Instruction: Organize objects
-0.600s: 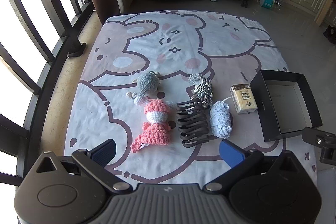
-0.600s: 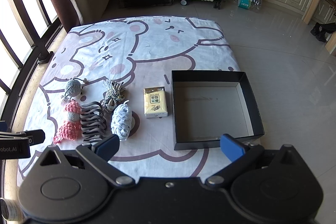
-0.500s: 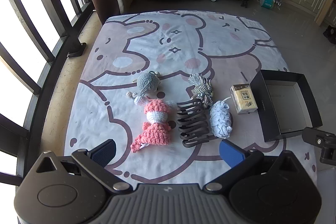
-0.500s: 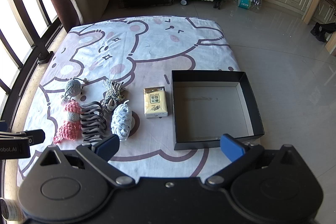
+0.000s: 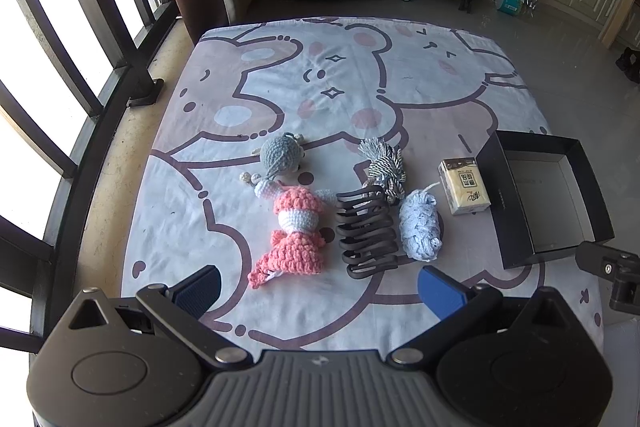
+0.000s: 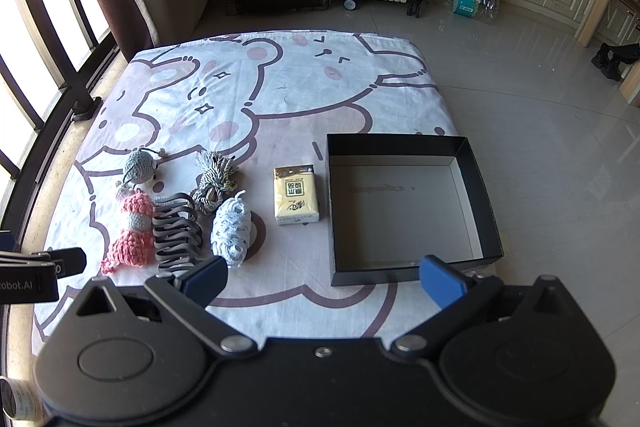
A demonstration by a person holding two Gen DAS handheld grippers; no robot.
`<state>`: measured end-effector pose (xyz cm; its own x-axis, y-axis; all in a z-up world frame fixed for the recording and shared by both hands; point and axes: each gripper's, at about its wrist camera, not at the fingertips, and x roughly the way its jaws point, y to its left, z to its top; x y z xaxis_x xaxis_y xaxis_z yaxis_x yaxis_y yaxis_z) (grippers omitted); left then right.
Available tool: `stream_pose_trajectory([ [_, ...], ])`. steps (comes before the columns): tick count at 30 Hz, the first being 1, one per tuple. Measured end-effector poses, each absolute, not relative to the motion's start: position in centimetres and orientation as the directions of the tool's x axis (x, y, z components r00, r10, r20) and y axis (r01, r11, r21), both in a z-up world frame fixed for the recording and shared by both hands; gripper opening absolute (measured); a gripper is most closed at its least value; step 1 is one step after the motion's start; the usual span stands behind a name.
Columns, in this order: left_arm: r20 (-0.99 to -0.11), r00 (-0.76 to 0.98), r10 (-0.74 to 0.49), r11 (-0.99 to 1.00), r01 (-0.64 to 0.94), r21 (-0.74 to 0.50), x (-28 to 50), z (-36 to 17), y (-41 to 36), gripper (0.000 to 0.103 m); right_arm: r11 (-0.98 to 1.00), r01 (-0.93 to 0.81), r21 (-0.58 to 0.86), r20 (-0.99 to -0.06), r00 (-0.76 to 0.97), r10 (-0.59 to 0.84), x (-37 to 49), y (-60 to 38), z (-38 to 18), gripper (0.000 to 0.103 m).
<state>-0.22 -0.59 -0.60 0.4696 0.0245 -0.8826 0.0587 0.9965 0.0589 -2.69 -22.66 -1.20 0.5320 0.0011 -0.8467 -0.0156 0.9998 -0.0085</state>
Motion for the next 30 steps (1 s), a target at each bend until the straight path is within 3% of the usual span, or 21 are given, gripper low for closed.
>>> stream_pose_trajectory([
  [30,-0.884,0.467,0.024,0.995,0.073,0.065,-0.22,-0.65,-0.61,0.103,1.0,-0.021,-0.011,-0.847,0.531,0.002,-2.8,-22.83,-1.22,0.103],
])
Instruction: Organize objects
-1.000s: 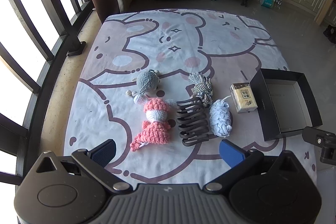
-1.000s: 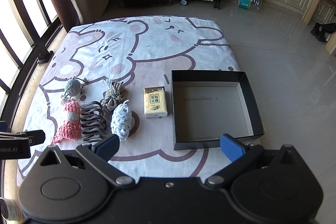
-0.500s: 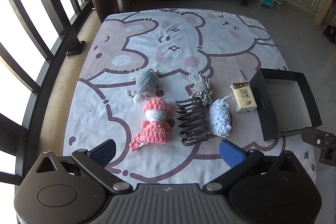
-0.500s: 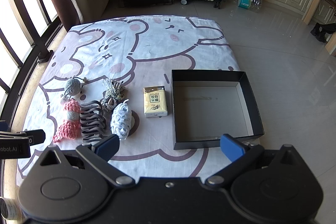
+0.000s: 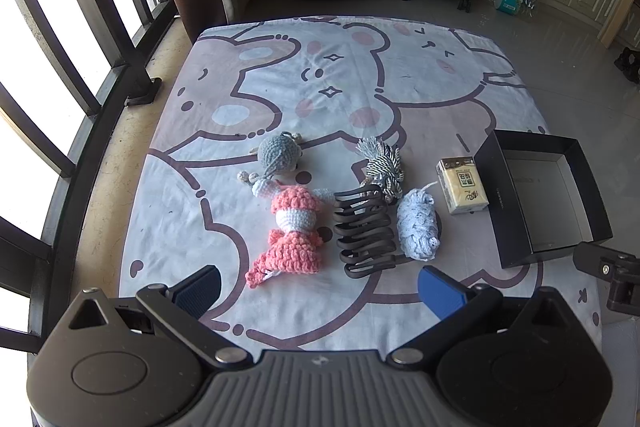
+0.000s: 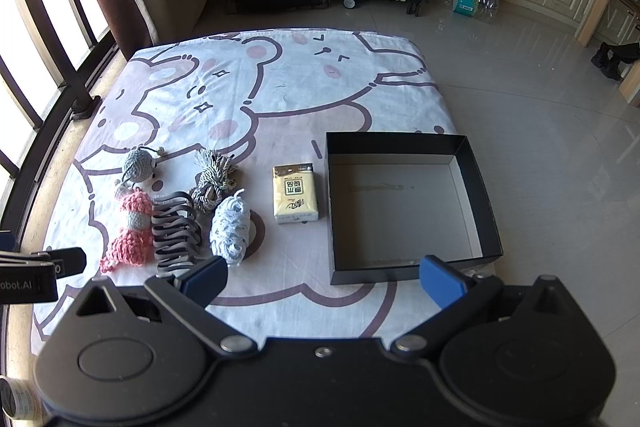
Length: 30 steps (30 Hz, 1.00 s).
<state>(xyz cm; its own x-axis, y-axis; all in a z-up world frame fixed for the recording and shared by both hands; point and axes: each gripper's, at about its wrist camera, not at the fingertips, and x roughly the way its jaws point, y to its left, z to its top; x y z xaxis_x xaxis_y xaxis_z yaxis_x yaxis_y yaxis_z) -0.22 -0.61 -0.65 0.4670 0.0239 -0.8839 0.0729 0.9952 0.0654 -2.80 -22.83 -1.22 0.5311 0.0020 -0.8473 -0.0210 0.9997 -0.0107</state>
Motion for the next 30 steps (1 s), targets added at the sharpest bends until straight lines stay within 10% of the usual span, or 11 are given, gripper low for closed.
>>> stream_pose_trajectory([
  [30,-0.883,0.47,0.021,0.994,0.085,0.069,-0.32,-0.56,-0.71,0.103,1.0,-0.025,-0.011,-0.849,0.528,0.004,-2.72,-22.85,-1.24,0.103],
])
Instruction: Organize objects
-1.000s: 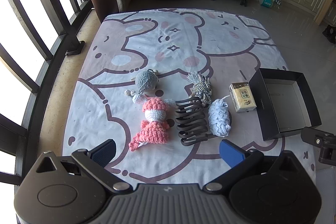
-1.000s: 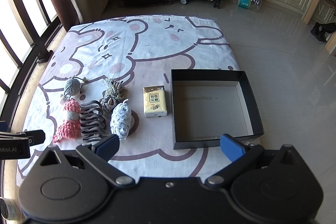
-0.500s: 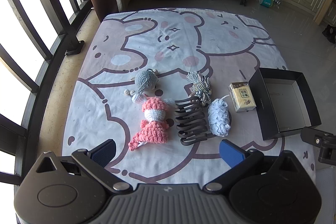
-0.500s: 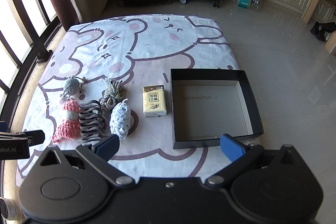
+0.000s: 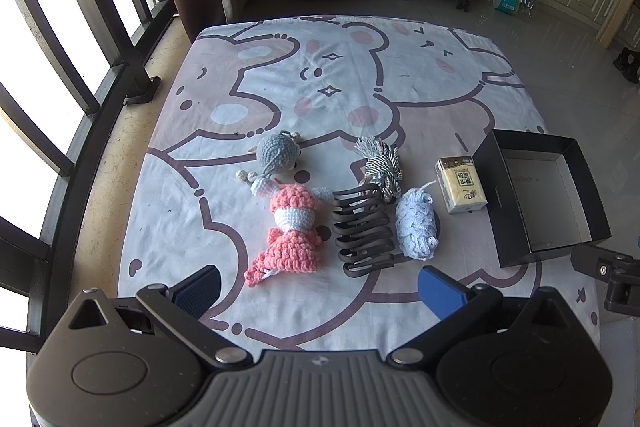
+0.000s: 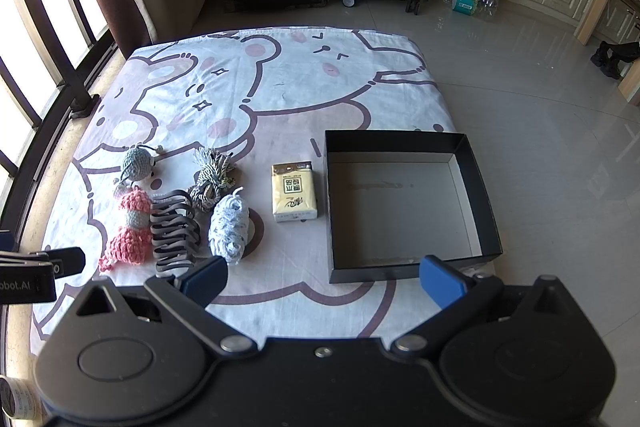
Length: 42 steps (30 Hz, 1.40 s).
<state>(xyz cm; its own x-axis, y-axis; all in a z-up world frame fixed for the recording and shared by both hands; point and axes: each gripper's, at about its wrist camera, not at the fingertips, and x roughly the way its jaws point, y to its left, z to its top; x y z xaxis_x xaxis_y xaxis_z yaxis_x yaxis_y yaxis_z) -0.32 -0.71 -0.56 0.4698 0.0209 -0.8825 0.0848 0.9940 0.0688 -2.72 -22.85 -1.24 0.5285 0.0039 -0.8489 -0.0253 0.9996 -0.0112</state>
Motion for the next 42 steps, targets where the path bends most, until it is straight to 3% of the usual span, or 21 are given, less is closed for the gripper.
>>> stream_pose_trajectory([
  [22,-0.865,0.5,0.037,0.99,0.102,0.102,1.8,1.6,-0.7,0.103,1.0,-0.015,0.019,-0.823,0.568,0.024,-1.4,-22.7,1.3,0.103],
  [42,-0.841,0.534,0.087,0.994,0.005,0.105,9.0,3.6,-0.3,0.103,0.999,0.029,0.033,-0.819,0.574,0.01,5.9,-22.6,2.1,0.103],
])
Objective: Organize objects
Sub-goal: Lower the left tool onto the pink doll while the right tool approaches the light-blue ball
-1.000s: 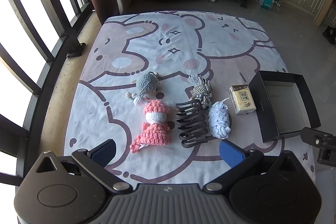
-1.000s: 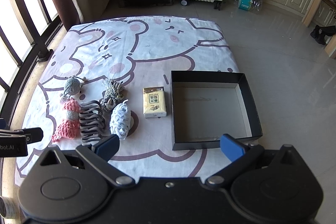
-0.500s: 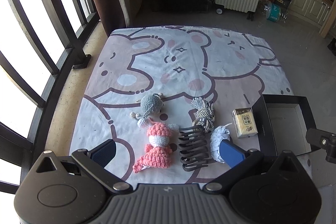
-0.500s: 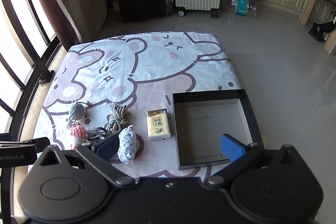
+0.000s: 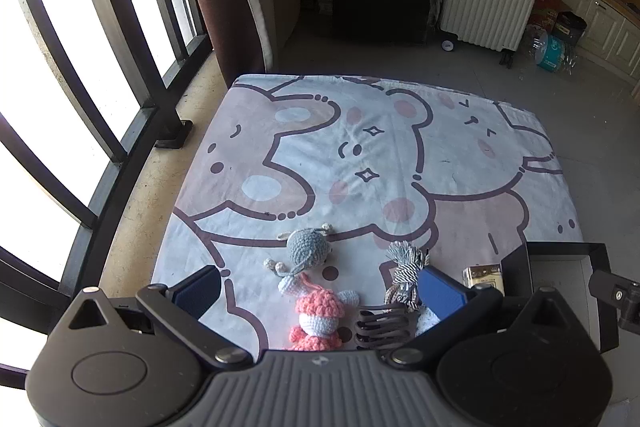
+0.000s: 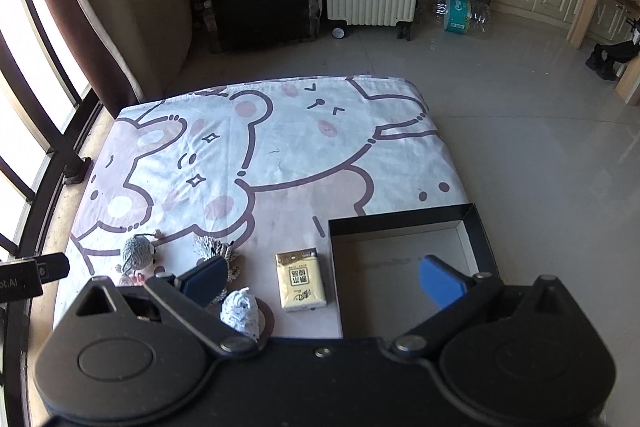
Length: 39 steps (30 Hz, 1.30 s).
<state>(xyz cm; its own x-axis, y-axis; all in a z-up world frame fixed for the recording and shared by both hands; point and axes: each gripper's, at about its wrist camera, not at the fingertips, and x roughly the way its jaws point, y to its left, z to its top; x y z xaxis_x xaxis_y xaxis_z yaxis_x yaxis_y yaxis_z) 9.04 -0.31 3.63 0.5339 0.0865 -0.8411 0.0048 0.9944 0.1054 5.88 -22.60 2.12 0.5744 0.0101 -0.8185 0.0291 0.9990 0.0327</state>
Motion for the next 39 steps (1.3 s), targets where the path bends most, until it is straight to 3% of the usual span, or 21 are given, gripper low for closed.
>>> stream_pose_trajectory([
  [11,-0.841,0.534,0.08,0.996,-0.004,0.092,12.0,1.4,0.0,0.103,0.993,0.044,0.106,-0.806,0.589,0.06,9.0,-22.3,0.2,0.103],
  [22,-0.86,0.501,0.1,0.994,-0.003,0.114,13.3,-3.5,1.6,0.103,0.998,0.015,0.063,-0.851,0.524,0.046,10.4,-20.6,-5.2,0.103],
  [39,-0.872,0.457,0.174,0.964,0.1,0.245,11.8,-9.4,3.0,0.103,0.996,-0.024,0.087,-0.894,0.438,0.088,9.6,-18.8,-11.3,0.103],
])
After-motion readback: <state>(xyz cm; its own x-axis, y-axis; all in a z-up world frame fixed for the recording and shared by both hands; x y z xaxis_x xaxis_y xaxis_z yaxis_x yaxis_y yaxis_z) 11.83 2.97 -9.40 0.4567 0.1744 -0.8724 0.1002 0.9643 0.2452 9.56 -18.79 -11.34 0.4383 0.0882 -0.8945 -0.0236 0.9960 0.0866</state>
